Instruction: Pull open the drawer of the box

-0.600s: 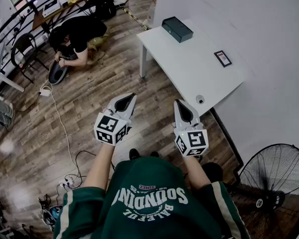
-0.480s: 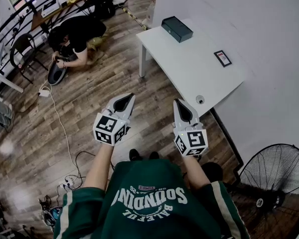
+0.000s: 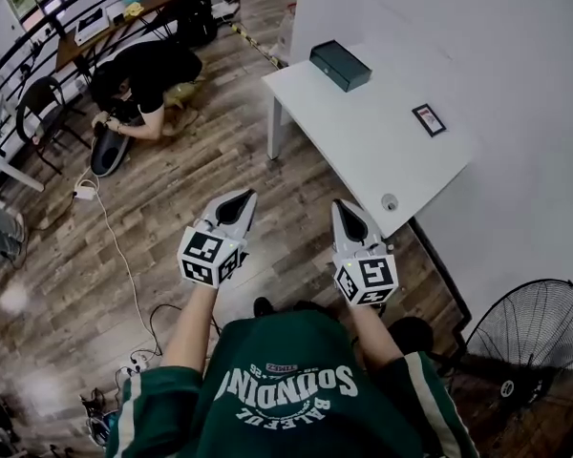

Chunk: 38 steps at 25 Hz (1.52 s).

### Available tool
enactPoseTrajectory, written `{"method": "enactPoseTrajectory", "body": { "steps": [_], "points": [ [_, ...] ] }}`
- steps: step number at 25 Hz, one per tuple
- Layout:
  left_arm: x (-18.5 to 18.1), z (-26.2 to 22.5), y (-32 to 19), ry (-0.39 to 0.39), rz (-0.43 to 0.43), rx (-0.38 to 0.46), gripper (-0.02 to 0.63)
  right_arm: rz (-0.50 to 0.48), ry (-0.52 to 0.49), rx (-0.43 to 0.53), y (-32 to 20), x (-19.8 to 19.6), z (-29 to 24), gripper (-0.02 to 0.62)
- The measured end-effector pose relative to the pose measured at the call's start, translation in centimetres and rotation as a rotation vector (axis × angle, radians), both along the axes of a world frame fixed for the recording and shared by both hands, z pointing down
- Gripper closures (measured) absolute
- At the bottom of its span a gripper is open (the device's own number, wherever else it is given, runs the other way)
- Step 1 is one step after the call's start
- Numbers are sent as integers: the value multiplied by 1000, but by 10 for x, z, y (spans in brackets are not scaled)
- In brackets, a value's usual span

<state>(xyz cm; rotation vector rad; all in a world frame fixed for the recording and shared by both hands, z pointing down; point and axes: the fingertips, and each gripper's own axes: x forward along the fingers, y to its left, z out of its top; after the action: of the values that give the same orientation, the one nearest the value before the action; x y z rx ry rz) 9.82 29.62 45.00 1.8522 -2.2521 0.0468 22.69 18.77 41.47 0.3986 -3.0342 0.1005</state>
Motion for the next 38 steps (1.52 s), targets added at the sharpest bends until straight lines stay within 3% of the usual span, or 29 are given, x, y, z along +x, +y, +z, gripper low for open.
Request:
{"method": "enactPoseTrajectory", "body": {
  "steps": [9, 19, 28, 38],
  "points": [
    [-37, 9, 17, 3, 5, -17, 554, 34, -12, -15, 7, -29, 4, 597],
    [-76, 29, -22, 29, 29, -27, 553, 48, 28, -30, -25, -64, 30, 597],
    [-150, 36, -94, 31, 47, -63, 554, 57, 28, -60, -107, -148, 34, 597],
    [-237, 24, -231, 31, 116, -55, 552, 101, 35, -35, -234, -234, 13, 597]
  ]
}}
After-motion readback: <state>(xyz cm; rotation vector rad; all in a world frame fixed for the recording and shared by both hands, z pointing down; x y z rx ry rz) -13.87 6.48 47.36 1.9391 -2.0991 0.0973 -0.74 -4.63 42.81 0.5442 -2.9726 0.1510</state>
